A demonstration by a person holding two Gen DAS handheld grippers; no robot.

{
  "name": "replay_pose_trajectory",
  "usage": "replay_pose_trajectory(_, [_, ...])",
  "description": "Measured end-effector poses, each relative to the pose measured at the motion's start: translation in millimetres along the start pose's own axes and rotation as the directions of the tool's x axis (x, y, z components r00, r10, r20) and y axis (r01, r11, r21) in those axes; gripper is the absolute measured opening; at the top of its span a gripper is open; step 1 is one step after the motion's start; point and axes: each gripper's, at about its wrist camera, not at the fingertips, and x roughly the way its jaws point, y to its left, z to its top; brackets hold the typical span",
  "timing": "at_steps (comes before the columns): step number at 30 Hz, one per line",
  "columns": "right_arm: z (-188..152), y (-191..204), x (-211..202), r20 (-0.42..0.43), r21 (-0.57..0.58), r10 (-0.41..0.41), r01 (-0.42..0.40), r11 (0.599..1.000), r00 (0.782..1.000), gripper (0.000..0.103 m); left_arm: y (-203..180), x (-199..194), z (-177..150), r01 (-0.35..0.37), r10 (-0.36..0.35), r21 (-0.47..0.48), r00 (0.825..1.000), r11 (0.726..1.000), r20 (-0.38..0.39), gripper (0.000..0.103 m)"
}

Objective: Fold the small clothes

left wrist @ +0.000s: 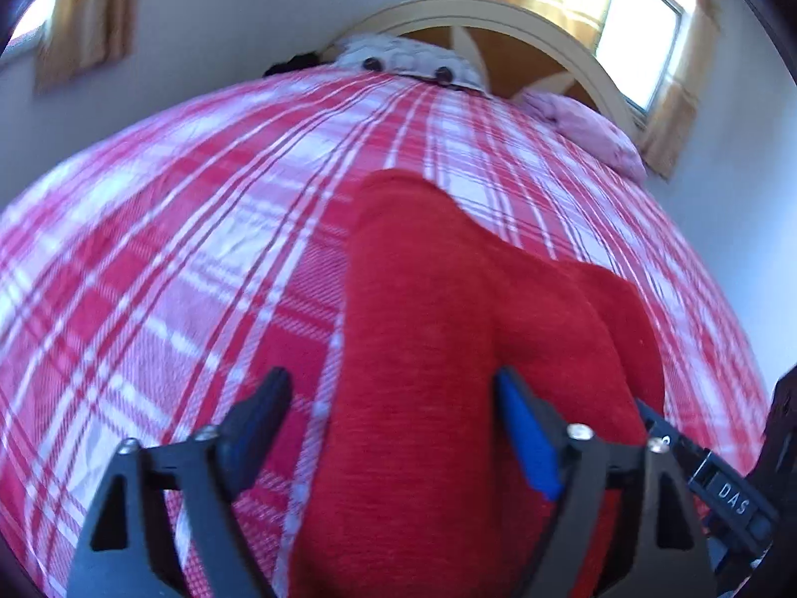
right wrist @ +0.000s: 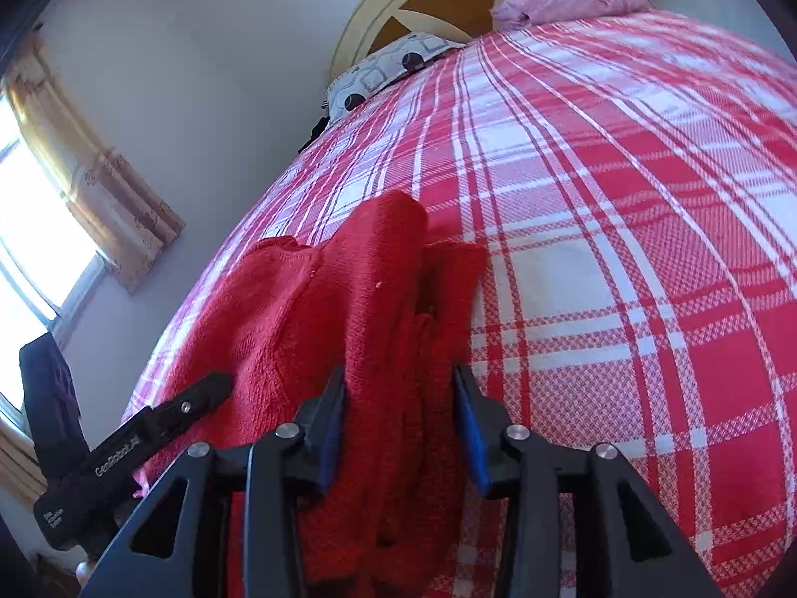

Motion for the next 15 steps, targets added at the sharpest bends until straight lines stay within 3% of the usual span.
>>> replay_pose_trajectory(7, [-0.5, -14.1, -6.4, 0.003, 0.071, 0.078, -0.078, 0.994, 0.997, 0.05, 21.3, -44.0, -17.5, -0.02, 0.02, -0.078, 1.0, 0.997, -0.005, 0.091])
replay_pose_trajectory(10, [-8.9, -18.7, -32.1, 0.066, 0.102, 0.02, -0.027, 0.994, 0.998, 0.052, 33.7, -67.3, -25.8, -0.045, 0.047, -0.104, 0.999, 0.994, 0.017, 0.09])
replay_pose_trajectory(13, [-24.0, 3.0, -65.4, 0.127, -0.008, -0.08, 0.082, 0.997, 0.989, 0.052, 38.2, -82.8, -32.3, -0.093, 0.098, -0.095, 0.994, 0.991, 0.041, 0.09])
replay_pose_trajectory(15, [-33.1, 23.8, -77.4, 0.131, -0.114, -0.068, 0.083, 0.99, 0.989, 0.052, 37.6, -85.9, -34.6, -0.116, 0.12, -0.086, 0.991, 0.99, 0.053, 0.09])
